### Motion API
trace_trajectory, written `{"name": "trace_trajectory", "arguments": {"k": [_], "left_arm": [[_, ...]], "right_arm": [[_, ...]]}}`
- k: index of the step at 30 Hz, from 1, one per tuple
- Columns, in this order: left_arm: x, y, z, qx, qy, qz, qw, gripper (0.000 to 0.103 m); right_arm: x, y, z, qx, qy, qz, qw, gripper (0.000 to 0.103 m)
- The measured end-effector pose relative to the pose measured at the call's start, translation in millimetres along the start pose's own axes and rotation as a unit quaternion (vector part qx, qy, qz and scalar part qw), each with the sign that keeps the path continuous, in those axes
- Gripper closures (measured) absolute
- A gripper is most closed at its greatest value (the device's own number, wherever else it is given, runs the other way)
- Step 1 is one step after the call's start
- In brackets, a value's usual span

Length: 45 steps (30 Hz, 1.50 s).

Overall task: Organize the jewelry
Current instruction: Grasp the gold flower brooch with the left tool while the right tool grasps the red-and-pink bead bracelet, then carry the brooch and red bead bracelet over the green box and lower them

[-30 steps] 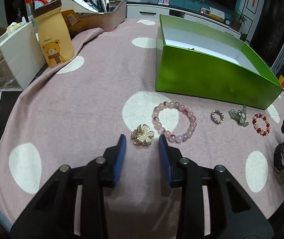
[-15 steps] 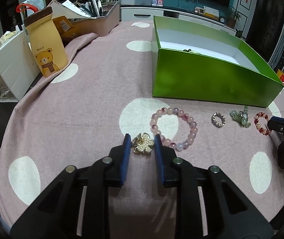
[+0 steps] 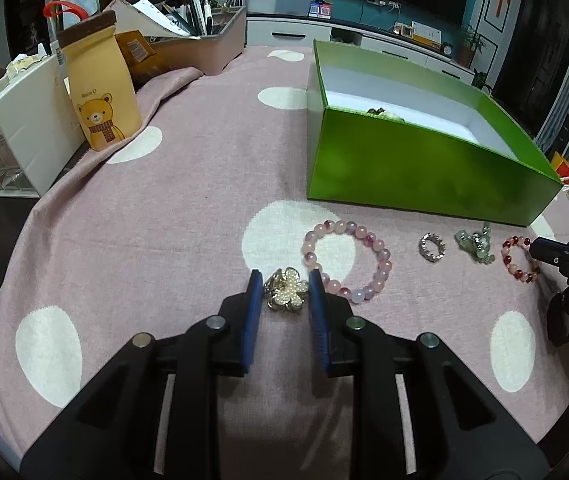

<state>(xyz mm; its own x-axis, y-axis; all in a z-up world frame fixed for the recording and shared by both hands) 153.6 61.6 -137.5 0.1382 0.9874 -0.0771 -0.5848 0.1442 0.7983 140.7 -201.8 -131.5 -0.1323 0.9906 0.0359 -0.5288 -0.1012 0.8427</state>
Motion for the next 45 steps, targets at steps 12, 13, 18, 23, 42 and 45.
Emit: {"name": "trace_trajectory", "arguments": {"k": [12,13,18,23,42,45], "left_arm": [[-23,44,25,-0.036,-0.013,-0.024,0.9990,0.080],[-28,48,29,-0.040,-0.016,-0.028,0.9987,0.080],[-47,58,51,-0.049,-0.029,-0.039,0.9976,0.080],[-71,61,79,-0.056,-0.041,-0.054,0.9962,0.080],[-147,19,161,-0.050,-0.075,-0.071,0.9934,0.080],[-152,8,164,-0.043,-0.079,-0.069,0.9936,0.080]], "right_arm": [[6,58,32,-0.075,0.019,0.009,0.997,0.096],[5,62,35,-0.081,0.018,0.010,0.997,0.096],[3,80,51,-0.105,0.020,0.015,0.994,0.096],[-2,98,78,-0.136,0.021,0.017,0.990,0.096],[-26,86,135,-0.157,0.013,0.019,0.987,0.096],[-31,75,138,-0.148,0.009,0.021,0.989,0.096]]}}
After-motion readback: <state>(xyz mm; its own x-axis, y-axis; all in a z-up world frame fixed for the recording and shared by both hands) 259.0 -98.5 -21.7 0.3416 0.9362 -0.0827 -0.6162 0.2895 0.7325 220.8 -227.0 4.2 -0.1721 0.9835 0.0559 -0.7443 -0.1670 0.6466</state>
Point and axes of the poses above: each gripper's, at about its wrist camera, not at the fingertips, and y roughly against the way its jaws point, x to its left, z to its top, the point moved 10 cm from there along -y, roughly the way its jaws point, and after that the axes turned 2 degrees about x, right-handed, at the moved point
